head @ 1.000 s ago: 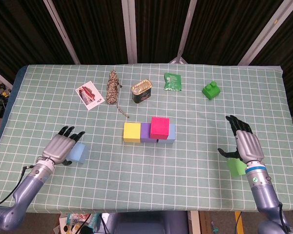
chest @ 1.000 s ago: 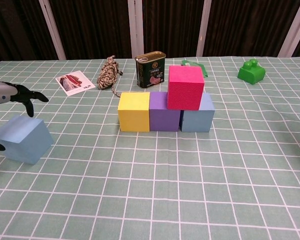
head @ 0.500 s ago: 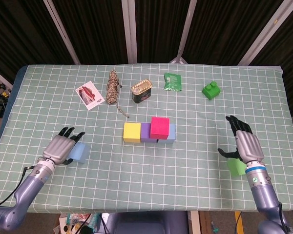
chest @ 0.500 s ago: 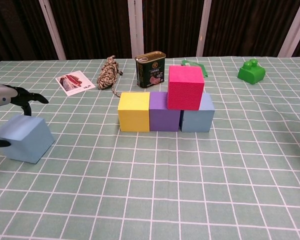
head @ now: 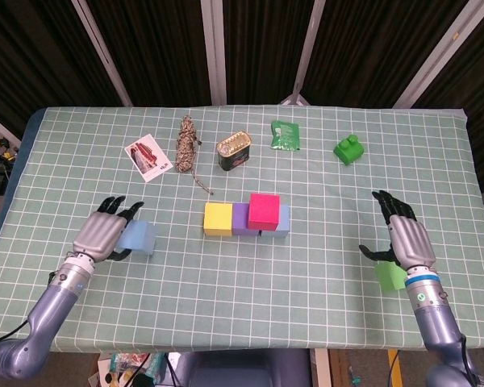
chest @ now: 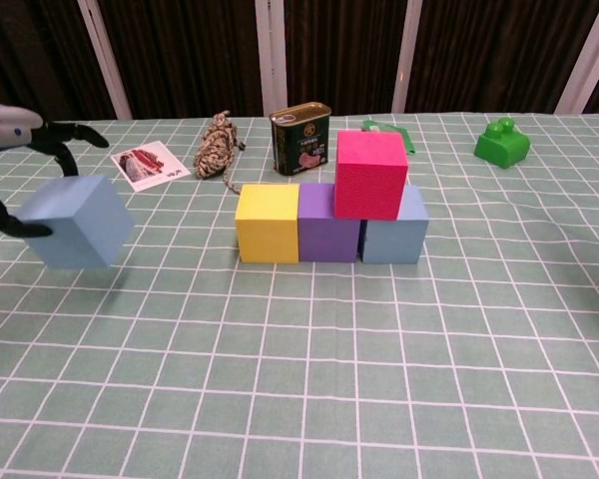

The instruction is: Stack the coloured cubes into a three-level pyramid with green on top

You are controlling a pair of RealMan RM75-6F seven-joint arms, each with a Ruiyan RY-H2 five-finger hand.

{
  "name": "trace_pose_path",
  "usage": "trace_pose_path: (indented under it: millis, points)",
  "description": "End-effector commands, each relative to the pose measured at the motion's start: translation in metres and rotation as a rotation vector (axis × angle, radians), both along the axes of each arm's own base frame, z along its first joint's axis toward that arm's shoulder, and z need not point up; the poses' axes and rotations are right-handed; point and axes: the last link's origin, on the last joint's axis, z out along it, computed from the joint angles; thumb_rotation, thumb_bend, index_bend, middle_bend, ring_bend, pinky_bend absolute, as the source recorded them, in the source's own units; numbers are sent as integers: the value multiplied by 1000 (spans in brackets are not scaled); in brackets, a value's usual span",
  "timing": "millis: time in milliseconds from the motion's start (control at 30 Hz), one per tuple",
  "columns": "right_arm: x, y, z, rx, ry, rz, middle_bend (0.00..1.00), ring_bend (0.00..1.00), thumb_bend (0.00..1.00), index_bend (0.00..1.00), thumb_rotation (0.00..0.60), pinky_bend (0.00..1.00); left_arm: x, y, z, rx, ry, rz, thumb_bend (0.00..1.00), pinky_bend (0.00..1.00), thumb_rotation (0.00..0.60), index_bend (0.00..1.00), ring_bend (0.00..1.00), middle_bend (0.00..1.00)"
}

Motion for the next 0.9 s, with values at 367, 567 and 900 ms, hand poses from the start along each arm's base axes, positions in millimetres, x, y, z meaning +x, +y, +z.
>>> trace_pose_path:
  millis: [367, 567, 900]
  points:
    - [0, 0, -2, 9, -13, 3, 0, 0, 241, 0, 600, 0, 101, 43, 19, 34, 17, -110, 428, 44, 600, 70, 0, 367]
    - [-1, -1, -1, 9, -28, -4, 0, 0, 242, 0, 600, 0, 130, 58, 0, -3, 25, -83, 427, 44, 600, 70, 0, 367]
    - [-4, -4, -1, 20, -58, -25, 0, 0, 241, 0, 600, 0, 167, 72, -29, -38, 6, -3, 427, 43, 600, 70, 0, 355]
